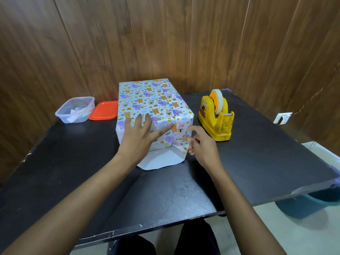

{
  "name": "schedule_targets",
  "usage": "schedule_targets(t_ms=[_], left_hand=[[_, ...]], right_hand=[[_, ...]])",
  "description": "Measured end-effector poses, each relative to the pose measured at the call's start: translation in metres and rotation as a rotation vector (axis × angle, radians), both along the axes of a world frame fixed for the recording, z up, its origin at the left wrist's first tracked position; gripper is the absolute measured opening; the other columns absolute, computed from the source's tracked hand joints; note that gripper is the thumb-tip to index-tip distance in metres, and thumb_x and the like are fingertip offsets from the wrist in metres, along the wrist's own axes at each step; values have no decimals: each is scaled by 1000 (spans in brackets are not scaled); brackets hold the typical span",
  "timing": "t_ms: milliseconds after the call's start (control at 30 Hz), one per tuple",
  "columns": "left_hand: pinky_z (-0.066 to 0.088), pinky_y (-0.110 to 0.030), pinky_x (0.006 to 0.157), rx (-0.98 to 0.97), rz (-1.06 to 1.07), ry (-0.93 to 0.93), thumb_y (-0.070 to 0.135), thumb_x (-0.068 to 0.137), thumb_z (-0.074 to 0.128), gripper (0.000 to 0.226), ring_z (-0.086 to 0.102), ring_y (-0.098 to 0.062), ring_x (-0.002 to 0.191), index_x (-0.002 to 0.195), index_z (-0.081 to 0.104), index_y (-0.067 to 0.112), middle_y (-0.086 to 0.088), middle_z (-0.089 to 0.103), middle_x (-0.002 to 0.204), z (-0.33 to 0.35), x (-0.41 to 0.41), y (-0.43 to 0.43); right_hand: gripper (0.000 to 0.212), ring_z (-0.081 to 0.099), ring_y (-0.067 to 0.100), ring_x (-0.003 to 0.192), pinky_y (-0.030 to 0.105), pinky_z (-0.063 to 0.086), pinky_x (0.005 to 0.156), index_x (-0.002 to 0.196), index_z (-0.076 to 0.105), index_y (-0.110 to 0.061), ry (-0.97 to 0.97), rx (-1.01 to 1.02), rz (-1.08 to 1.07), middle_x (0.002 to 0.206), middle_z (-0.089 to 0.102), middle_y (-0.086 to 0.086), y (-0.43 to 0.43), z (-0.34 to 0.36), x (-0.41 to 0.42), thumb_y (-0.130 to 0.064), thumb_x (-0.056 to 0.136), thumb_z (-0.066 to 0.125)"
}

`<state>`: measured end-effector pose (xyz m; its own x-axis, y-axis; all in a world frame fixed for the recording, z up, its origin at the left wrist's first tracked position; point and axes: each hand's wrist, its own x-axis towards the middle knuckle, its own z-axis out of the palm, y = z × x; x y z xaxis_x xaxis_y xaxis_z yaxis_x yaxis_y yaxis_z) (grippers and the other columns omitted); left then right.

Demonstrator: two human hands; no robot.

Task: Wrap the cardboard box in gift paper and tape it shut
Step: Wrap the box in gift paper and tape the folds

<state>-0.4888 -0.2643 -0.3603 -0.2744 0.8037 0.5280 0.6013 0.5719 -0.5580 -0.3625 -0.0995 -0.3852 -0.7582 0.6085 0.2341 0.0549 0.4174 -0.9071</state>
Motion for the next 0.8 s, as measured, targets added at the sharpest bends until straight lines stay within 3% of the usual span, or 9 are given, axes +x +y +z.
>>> schedule_targets(t_ms=[133, 267, 367, 567, 700, 800], left_hand=[[46, -52, 78, 2, -1, 4, 35, 80, 68, 80, 55, -42, 105, 142, 18, 43, -24, 53, 123, -1, -2, 0], [45, -52, 80, -11, 14, 11, 34, 79, 69, 84, 53, -41, 107, 143, 16, 44, -24, 49, 125, -3, -3, -1], [45, -52, 79, 2, -3, 14, 34, 80, 68, 82, 54, -41, 106, 143, 17, 44, -24, 52, 124, -3, -2, 0], [45, -51, 79, 10, -16, 37, 37, 83, 63, 75, 56, -41, 105, 143, 18, 44, -24, 53, 122, -3, -4, 0], [45, -52, 80, 5, -20, 37, 36, 84, 62, 76, 55, -42, 106, 144, 16, 42, -25, 53, 123, -3, -6, -1], [45, -53, 80, 2, -26, 34, 36, 84, 62, 76, 55, -42, 106, 144, 16, 42, -26, 52, 123, -4, -8, 0]], right_hand=[[12, 58, 27, 71, 50, 53, 71, 91, 44, -18, -28, 93, -45, 76, 62, 4, 2, -5, -6, -9, 89, 52], [11, 63, 27, 78, 51, 54, 72, 88, 46, -15, -41, 56, -66, 77, 66, -1, 2, -6, -13, -13, 88, 56], [12, 62, 22, 71, 50, 53, 71, 88, 46, -12, -23, 34, -91, 76, 67, 3, 1, -4, -19, -11, 88, 58], [31, 64, 28, 73, 45, 54, 68, 71, 40, -26, 0, -22, -177, 74, 67, 6, 0, -2, -31, -20, 83, 68], [34, 63, 24, 61, 36, 53, 57, 76, 39, -20, -13, -82, -249, 75, 66, 9, 3, -2, -37, -24, 81, 72], [45, 66, 28, 64, 42, 57, 59, 87, 40, -13, -63, -87, -266, 77, 61, 8, 8, -2, -35, -37, 75, 76]])
